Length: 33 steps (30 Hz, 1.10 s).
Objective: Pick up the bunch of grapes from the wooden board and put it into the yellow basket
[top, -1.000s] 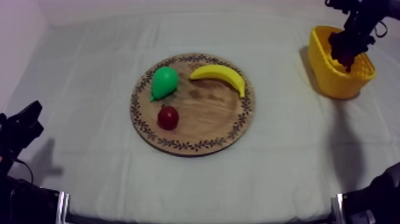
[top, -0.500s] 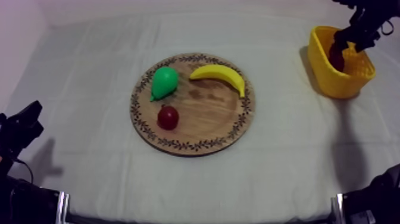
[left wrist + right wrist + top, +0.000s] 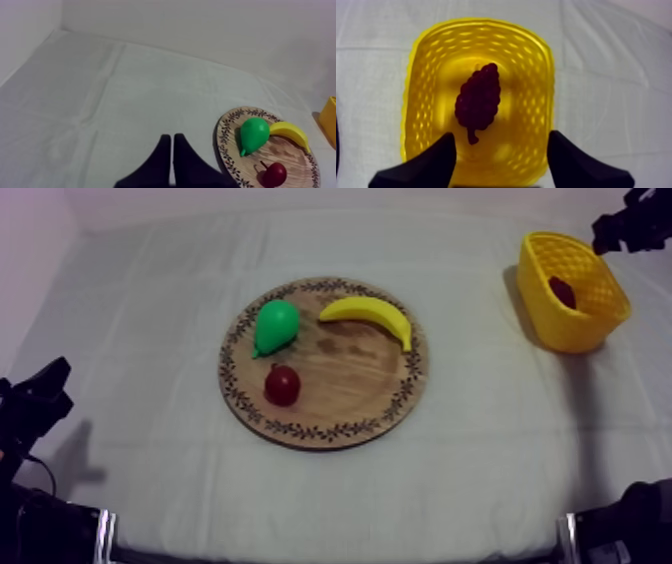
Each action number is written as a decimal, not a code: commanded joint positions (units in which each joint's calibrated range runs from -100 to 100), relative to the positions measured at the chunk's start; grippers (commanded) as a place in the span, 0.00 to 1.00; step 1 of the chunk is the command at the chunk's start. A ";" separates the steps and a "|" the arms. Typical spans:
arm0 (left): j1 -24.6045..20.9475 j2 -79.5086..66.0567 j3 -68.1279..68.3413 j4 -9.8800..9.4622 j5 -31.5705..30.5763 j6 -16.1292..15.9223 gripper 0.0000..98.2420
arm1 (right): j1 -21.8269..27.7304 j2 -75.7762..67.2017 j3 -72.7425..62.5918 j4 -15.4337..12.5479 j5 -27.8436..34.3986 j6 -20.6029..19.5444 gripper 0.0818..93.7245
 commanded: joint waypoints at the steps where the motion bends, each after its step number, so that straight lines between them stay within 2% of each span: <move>1: 0.00 0.00 -0.02 -0.04 -0.05 0.00 0.00 | 0.10 -6.47 4.01 0.08 -1.61 0.03 0.55; 18: 0.00 0.00 -0.02 -0.04 -0.05 0.00 0.00 | -0.86 -35.60 32.33 0.82 -15.83 -1.23 0.49; 33: 0.00 0.00 -0.02 -0.04 -0.05 0.00 0.00 | -2.31 -59.13 56.41 0.06 -23.96 -0.77 0.35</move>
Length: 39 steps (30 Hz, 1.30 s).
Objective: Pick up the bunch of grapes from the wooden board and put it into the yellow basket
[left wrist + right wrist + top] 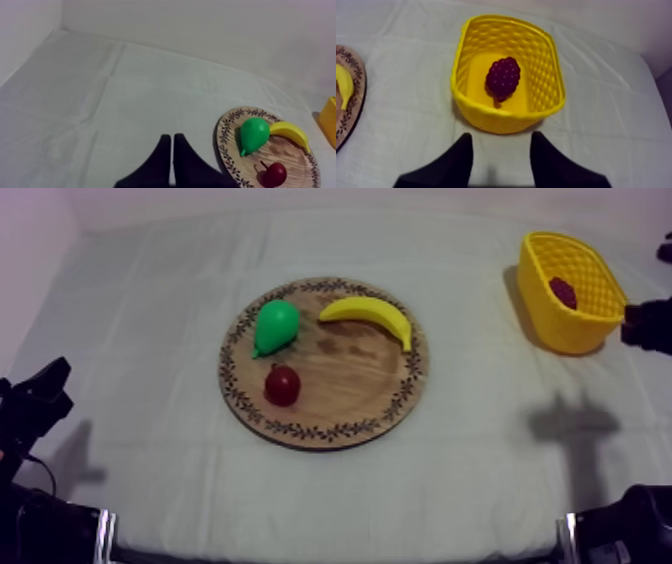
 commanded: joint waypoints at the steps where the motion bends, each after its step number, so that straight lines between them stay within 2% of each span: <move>1: 0.00 0.00 -0.02 -0.04 -0.05 0.00 0.00 | -0.06 -5.79 6.00 -0.21 -0.46 0.22 0.34; 10: 0.00 0.00 -0.02 -0.04 -0.05 0.00 0.00 | -0.33 -22.25 20.61 -0.36 -2.35 0.30 0.26; 14: 0.00 0.00 -0.02 -0.04 -0.05 0.00 0.00 | 0.64 -29.34 24.77 -0.99 -0.99 0.06 0.14; 16: 0.00 0.00 -0.02 -0.04 -0.05 -0.01 0.00 | 1.17 -32.29 25.59 -1.14 0.41 -0.90 0.07; 19: 0.00 0.00 -0.02 -0.04 -0.05 -0.01 0.00 | 0.86 -35.68 26.26 -0.69 1.25 -3.22 0.03; 29: 0.00 0.00 -0.02 -0.04 -0.05 0.00 0.00 | -0.13 -38.98 27.56 0.55 -0.44 -9.28 0.00; 32: 0.00 0.00 -0.02 -0.04 -0.05 0.00 0.00 | -0.15 -39.05 27.59 0.75 -0.16 -7.75 0.00; 39: 0.00 0.00 -0.02 -0.04 -0.05 0.00 0.00 | -0.16 -39.08 27.61 0.84 0.20 -0.41 0.00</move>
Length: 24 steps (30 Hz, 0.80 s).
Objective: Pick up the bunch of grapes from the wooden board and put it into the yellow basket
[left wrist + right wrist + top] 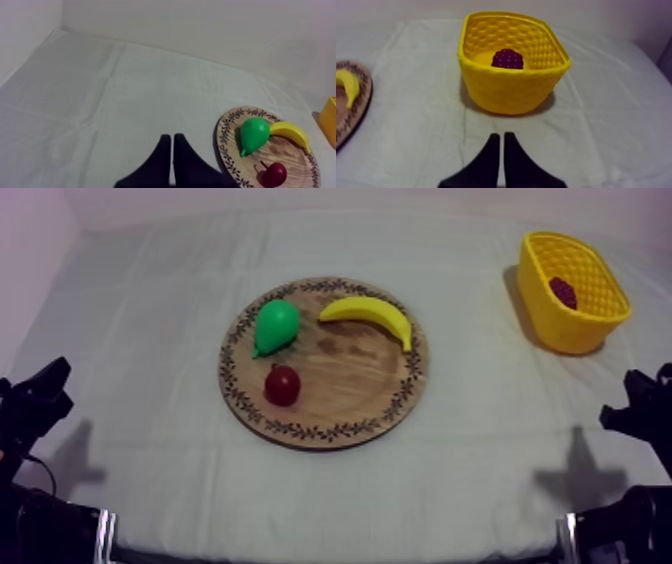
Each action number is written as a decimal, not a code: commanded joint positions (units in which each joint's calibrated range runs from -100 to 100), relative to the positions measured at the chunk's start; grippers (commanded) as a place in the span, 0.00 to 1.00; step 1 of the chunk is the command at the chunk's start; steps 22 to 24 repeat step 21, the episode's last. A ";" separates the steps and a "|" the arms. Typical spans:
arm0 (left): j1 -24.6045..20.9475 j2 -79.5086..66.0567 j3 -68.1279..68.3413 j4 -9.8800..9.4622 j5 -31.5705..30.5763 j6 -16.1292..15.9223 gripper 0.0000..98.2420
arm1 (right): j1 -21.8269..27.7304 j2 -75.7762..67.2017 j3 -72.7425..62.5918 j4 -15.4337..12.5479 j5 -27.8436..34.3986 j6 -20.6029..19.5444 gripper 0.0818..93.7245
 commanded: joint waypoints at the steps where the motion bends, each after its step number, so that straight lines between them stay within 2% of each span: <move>1: 0.00 0.00 -0.02 -0.04 -0.05 0.00 0.00 | -0.02 -0.05 0.01 0.03 0.04 5.08 0.00; 24: 0.00 0.00 -0.02 -0.04 -0.05 0.00 0.00 | -0.02 -0.05 0.11 0.03 0.06 6.21 0.00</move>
